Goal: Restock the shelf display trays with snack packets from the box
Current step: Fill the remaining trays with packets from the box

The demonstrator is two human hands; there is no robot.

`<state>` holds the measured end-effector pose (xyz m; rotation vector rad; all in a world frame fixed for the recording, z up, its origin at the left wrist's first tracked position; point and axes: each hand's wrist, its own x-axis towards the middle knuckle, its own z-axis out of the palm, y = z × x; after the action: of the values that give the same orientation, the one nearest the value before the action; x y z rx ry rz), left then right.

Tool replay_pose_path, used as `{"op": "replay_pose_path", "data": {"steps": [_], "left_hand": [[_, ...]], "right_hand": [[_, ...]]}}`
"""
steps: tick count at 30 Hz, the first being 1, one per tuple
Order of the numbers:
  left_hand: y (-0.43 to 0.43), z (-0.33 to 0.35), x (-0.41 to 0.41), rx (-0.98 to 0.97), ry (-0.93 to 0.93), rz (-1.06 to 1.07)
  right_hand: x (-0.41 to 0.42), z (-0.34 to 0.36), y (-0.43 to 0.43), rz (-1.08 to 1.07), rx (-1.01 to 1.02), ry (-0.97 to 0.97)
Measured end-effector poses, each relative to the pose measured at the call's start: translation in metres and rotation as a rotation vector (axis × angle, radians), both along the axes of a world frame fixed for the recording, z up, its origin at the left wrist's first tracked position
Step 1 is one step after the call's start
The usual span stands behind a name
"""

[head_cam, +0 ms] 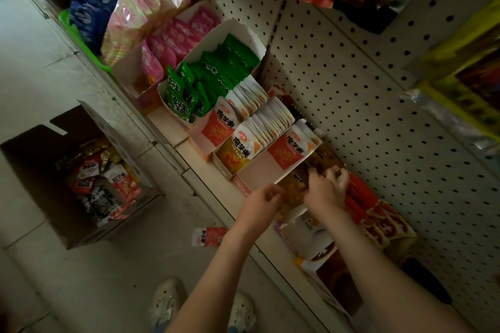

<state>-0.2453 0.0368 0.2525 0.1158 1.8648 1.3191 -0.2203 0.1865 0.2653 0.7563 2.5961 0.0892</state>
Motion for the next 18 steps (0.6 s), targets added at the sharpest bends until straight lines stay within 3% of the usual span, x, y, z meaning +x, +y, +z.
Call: {"op": "replay_pose_path", "data": {"steps": [10, 18], "left_hand": [[0.017, 0.002, -0.005, -0.017, 0.014, -0.069], [0.070, -0.009, 0.009, 0.069, -0.247, 0.002]], "right_hand": [[0.006, 0.000, -0.002, -0.074, 0.093, 0.280], [0.013, -0.013, 0.004, -0.057, 0.187, 0.280]]}}
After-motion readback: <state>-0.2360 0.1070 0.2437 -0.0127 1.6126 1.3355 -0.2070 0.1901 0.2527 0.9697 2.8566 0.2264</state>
